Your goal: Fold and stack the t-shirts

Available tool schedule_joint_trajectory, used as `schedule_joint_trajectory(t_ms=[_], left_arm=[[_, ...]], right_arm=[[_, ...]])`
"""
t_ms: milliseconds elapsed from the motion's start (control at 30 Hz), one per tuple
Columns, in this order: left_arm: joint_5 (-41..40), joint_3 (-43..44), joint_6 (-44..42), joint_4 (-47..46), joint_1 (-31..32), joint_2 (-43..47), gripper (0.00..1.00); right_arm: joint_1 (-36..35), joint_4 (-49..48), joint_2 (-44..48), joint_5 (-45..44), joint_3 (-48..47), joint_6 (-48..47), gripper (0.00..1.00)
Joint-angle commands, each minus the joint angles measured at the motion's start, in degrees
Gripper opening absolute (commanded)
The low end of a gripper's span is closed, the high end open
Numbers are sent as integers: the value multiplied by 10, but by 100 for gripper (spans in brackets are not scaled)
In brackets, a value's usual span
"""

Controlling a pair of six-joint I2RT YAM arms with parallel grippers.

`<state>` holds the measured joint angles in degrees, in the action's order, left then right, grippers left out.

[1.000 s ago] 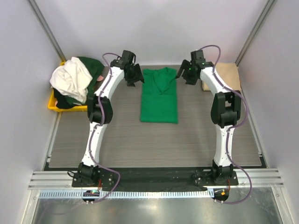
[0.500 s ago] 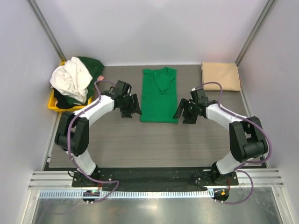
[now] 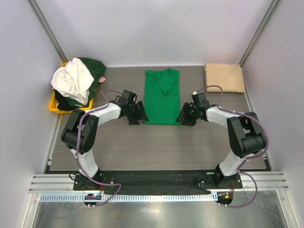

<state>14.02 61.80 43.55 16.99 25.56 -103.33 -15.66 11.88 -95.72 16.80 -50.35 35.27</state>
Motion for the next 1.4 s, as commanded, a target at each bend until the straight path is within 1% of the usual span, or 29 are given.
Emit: schedule_joint_trajectory(t_ms=[0, 33, 133, 167, 200, 233, 267, 333, 367, 400, 433, 533, 600, 633, 667, 700, 733, 767, 800, 833, 867, 900, 967, 1000, 1067, 1100, 1200, 1233, 1367], left_arm=[[0, 3, 7, -36, 6, -20, 62], [-5, 0, 8, -38, 10, -22, 61], [-14, -8, 15, -49, 12, -28, 49], [-15, -12, 19, -54, 12, -30, 40], [-15, -12, 22, -64, 12, -35, 33], [-16, -15, 25, -69, 12, -36, 24], [-15, -13, 31, -72, 13, -40, 11], [-14, -5, 35, -77, 17, -45, 7], [-15, -3, 36, -76, 19, -43, 2], [-15, 0, 36, -74, 26, -40, 0], [-15, -3, 36, -72, 30, -24, 0], [-46, -32, 44, -54, 60, 22, 0], [-68, -55, 65, -34, 84, 80, 0], [-75, -79, 74, -28, 94, 101, 0], [-86, -91, 83, -11, 105, 148, 0], [-107, -101, 91, 0, 129, 169, 0], [-118, -118, 106, 12, 143, 195, 0], [-128, -123, 112, 26, 157, 216, 0], [-137, -128, 120, 57, 188, 258, 0], [-168, -133, 138, 75, 206, 277, 0], [-180, -135, 147, 89, 224, 294, 0], [-194, -138, 159, 119, 262, 332, 0], [-237, -139, 199, 150, 303, 365, 1], [-249, -139, 214, 175, 344, 393, 0], [-292, -136, 264, 216, 384, 421, 0], [-303, -132, 277, 229, 420, 430, 0], [-339, -109, 311, 275, 461, 449, 0], [-341, -97, 312, 282, 461, 449, 0], [-392, -54, 307, 332, 460, 431, 0]], right_arm=[[-3, -28, -15, 0, -1, -2, 46], [-3, -31, -17, 0, 0, -2, 44], [-3, -35, -24, -1, 2, -2, 35], [-4, -35, -25, 0, 2, -2, 30], [-3, -38, -26, 1, 4, 0, 28], [-3, -41, -26, 3, 6, 0, 25], [-3, -42, -27, 3, 7, 1, 20], [-3, -44, -25, 5, 8, 1, 14], [-3, -44, -22, 6, 8, 1, 8], [-2, -42, -12, 7, 10, 2, 4], [-4, -43, -5, 10, 15, 3, 1], [-5, -33, 43, 17, 38, 6, 1], [-11, -2, 79, 9, 60, 6, 1], [-15, 13, 121, 3, 67, 6, 1], [-19, 26, 144, -9, 75, 9, 1], [-23, 42, 166, -13, 83, 11, 1], [-24, 86, 192, -21, 93, 15, 1], [-25, 107, 243, -26, 97, 23, 1], [-27, 124, 274, -29, 102, 27, 1], [-31, 161, 302, -31, 111, 33, 1], [-35, 181, 357, -31, 113, 38, 1], [-42, 198, 382, -34, 115, 49, 1], [-72, 255, 430, -40, 116, 61, 1], [-84, 271, 473, -48, 116, 80, 1], [-121, 320, 516, -71, 112, 100, 1], [-129, 335, 547, -76, 110, 109, 1], [-139, 382, 577, -89, 77, 126, 1], [-139, 388, 575, -97, 64, 122, 1], [-139, 401, 526, -147, 3, 98, 1]])
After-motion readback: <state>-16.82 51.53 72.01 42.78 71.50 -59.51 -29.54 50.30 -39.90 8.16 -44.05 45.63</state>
